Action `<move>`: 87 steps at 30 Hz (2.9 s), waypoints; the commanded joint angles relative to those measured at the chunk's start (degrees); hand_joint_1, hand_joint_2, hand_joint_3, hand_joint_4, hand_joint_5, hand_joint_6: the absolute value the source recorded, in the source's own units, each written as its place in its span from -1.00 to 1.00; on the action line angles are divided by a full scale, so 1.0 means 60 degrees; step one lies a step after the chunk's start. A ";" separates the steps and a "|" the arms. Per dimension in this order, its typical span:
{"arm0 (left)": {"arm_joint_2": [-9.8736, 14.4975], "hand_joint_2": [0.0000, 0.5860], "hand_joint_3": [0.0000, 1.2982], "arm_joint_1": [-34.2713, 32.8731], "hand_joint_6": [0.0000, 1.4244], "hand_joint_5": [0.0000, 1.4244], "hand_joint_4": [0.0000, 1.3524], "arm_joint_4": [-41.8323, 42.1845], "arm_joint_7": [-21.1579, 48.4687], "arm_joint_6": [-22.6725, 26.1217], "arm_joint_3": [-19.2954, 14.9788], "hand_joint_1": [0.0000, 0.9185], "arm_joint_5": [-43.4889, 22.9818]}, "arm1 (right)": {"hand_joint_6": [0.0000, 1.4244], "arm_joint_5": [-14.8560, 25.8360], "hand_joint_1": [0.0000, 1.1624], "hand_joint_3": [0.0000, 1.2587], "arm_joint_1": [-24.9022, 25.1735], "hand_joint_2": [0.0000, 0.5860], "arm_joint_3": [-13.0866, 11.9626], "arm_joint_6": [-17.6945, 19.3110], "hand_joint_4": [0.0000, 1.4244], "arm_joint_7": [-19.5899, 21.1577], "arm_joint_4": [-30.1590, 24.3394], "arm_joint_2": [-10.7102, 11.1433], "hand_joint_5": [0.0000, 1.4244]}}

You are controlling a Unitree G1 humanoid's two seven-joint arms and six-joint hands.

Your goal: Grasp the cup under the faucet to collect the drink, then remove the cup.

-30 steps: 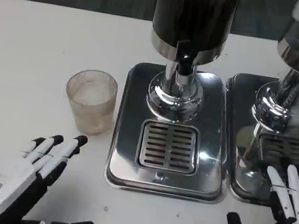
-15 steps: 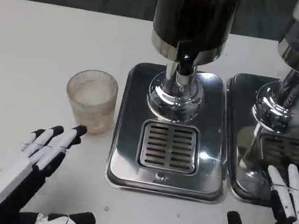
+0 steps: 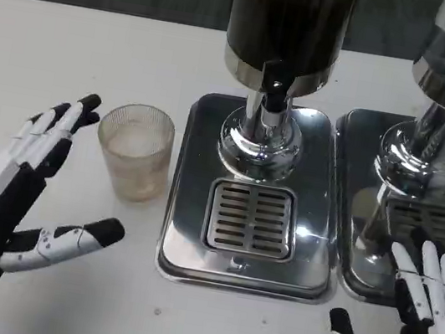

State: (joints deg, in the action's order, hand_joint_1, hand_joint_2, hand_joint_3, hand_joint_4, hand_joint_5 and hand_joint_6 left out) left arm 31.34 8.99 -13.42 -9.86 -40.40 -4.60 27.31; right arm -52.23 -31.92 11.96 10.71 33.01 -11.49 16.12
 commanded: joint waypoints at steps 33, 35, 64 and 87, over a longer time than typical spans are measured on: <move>-0.0273 -0.91 -1.00 -0.5900 -0.64 -0.66 -0.92 -0.8865 0.0310 -0.0615 0.1602 -0.33 -0.0726 | -0.73 -0.0106 -0.29 -0.61 0.0940 0.28 0.0926 0.0164 -0.85 0.0399 0.0556 -0.0518 -0.90; -0.0277 -0.90 -1.00 -0.6062 -0.64 -0.64 -0.91 -0.8994 0.0423 -0.0451 0.1702 -0.32 -0.0721 | -0.73 -0.0086 -0.28 -0.59 0.1001 0.27 0.0988 0.0182 -0.85 0.0413 0.0612 -0.0511 -0.88; -0.0920 -0.85 -0.85 -0.7428 -0.57 -0.53 -0.79 -0.9724 0.1451 0.0808 0.2610 -0.32 -0.0663 | -0.66 0.0271 -0.26 -0.53 0.0795 0.30 0.1111 0.0432 -0.83 0.0548 0.0641 -0.0564 -0.85; -0.1114 -0.59 -0.62 -0.7377 -0.37 -0.31 -0.53 -0.9536 0.0367 0.0748 0.3248 -0.08 -0.0418 | -0.62 0.0813 -0.22 -0.53 0.0873 0.27 0.0956 0.0679 -0.80 0.0413 0.0717 -0.0608 -0.81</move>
State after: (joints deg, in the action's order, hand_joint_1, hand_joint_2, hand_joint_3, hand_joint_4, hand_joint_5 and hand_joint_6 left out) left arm 25.14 -36.06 -70.96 -7.05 -34.72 14.08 23.48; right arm -47.99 -26.92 18.20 13.75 35.34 -7.22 12.14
